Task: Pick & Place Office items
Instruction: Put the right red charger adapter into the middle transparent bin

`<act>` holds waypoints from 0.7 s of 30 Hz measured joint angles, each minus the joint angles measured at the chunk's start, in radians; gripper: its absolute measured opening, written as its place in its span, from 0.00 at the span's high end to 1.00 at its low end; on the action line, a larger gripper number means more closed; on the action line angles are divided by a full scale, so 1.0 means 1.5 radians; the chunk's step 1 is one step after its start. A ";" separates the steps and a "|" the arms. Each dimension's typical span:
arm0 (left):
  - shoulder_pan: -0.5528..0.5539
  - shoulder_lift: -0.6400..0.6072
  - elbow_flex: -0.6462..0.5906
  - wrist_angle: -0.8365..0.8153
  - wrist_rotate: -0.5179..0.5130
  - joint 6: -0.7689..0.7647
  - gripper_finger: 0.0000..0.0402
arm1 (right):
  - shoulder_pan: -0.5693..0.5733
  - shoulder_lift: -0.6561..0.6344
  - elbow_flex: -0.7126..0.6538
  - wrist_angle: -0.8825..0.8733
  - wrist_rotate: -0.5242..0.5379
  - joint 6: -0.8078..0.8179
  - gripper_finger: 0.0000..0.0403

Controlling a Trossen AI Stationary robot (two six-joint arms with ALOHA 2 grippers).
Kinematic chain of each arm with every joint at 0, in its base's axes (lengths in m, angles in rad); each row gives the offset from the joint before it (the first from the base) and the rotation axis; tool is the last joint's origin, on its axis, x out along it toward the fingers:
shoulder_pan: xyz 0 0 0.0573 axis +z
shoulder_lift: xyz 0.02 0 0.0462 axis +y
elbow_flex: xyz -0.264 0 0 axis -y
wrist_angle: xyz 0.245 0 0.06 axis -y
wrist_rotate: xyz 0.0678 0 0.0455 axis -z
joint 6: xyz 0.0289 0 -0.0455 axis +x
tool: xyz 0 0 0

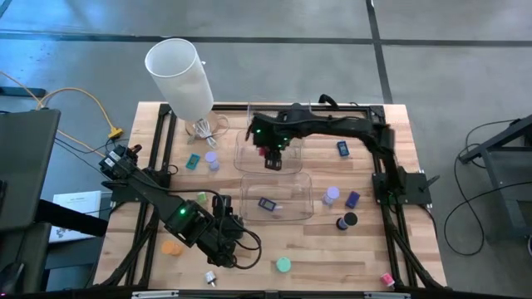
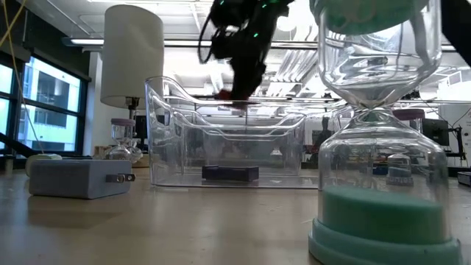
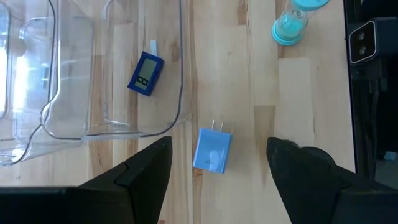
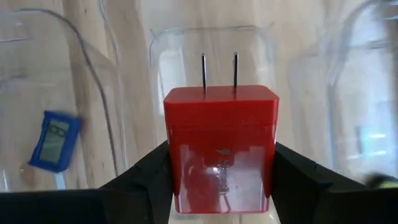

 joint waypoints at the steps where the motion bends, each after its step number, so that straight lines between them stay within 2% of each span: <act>1: -0.001 0.000 0.000 0.000 0.000 0.000 0.37 | -0.001 0.018 0.016 -0.011 0.000 0.000 0.52; 10: -0.004 0.000 0.000 0.000 0.000 0.003 0.37 | -0.022 0.098 0.039 -0.034 -0.030 0.009 0.52; 21: -0.008 0.000 0.000 -0.001 0.000 0.003 0.37 | -0.037 0.105 0.035 -0.025 -0.034 0.013 0.50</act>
